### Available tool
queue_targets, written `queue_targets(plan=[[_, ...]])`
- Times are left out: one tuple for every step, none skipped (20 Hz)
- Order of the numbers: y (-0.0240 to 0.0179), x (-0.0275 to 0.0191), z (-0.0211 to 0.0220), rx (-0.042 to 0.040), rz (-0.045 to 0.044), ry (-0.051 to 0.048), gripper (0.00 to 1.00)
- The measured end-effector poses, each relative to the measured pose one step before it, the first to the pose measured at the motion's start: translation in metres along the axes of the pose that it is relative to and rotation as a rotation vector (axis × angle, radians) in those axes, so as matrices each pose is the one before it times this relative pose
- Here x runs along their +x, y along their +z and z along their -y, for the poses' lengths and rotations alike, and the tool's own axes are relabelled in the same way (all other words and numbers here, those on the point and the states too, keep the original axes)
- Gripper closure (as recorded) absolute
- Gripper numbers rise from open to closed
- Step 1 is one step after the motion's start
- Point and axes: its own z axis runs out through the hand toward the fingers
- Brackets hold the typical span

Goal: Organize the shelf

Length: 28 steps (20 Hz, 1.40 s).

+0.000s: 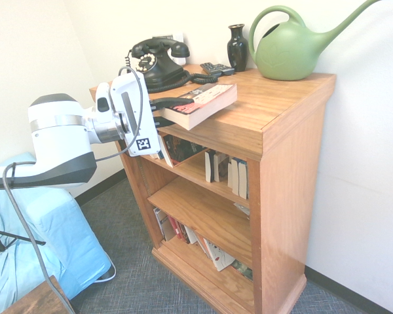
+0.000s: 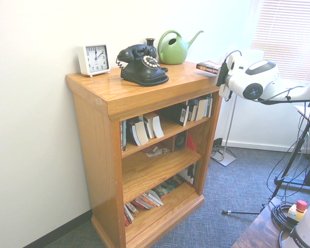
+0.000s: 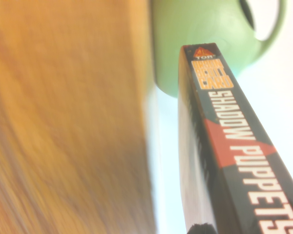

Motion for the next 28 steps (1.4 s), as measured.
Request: queue_targets(plan=[[-0.00651,0.00137,-0.00460,-0.00017,0.00731,0.03003,1.00],[-0.00729,0.00196,-0.00562,-0.00016,0.01221,0.04092,1.00],[-0.00790,0.00192,-0.00656,-0.00065,0.01378,0.04587,1.00],[-0.00806,0.00146,-0.00696,-0.00077,0.01420,0.04798,1.00],[-0.00841,0.00090,-0.00742,0.00027,0.01686,0.05032,1.00],[-0.00874,0.00006,-0.00734,0.00322,0.01988,0.05296,1.00],[-0.00899,-0.00125,-0.00682,0.00751,0.02393,0.05690,1.00],[-0.00888,-0.00216,-0.00563,0.00988,0.02505,0.05258,1.00],[-0.00934,-0.00374,-0.00458,0.01486,0.02629,0.05010,1.00],[-0.00949,-0.00603,-0.00240,0.01958,0.02786,0.04529,1.00],[-0.00938,-0.00851,-0.00004,0.02377,0.03006,0.03849,1.00],[-0.00879,-0.01122,0.00208,0.02416,0.03035,0.03160,1.00],[-0.00732,-0.01205,0.00350,0.02263,0.03099,0.02717,1.00],[-0.00579,-0.01189,0.00430,0.02231,0.03057,0.02489,1.00],[-0.00409,-0.01199,0.00487,0.02184,0.03199,0.02181,1.00],[-0.00273,-0.01136,0.00529,0.02023,0.03144,0.01785,1.00],[-0.00121,-0.01032,0.00606,0.02084,0.03256,0.01693,1.00],[0.00008,-0.01043,0.00672,0.02381,0.03575,0.01439,1.00],[0.00155,-0.01055,0.00680,0.02219,0.03487,0.00999,1.00],[0.00303,-0.00877,0.00662,0.01796,0.03052,0.00539,1.00],[0.00418,-0.00739,0.00645,0.01677,0.02600,0.00092,1.00],[0.00555,-0.00684,0.00655,0.01438,0.02306,-0.00231,1.00],[0.00687,-0.00732,0.00650,0.01471,0.02279,-0.00168,1.00],[0.00826,-0.00704,0.00654,0.01359,0.02361,-0.00087,1.00],[0.00895,-0.00626,0.00640,0.01364,0.02307,0.00107,1.00],[0.00924,-0.00352,0.00663,0.00958,0.01807,0.00126,1.00],[0.00904,-0.00212,0.00783,0.00804,0.01276,-0.00270,1.00],[0.00910,-0.00115,0.00964,0.00664,0.00634,-0.00423,1.00]])
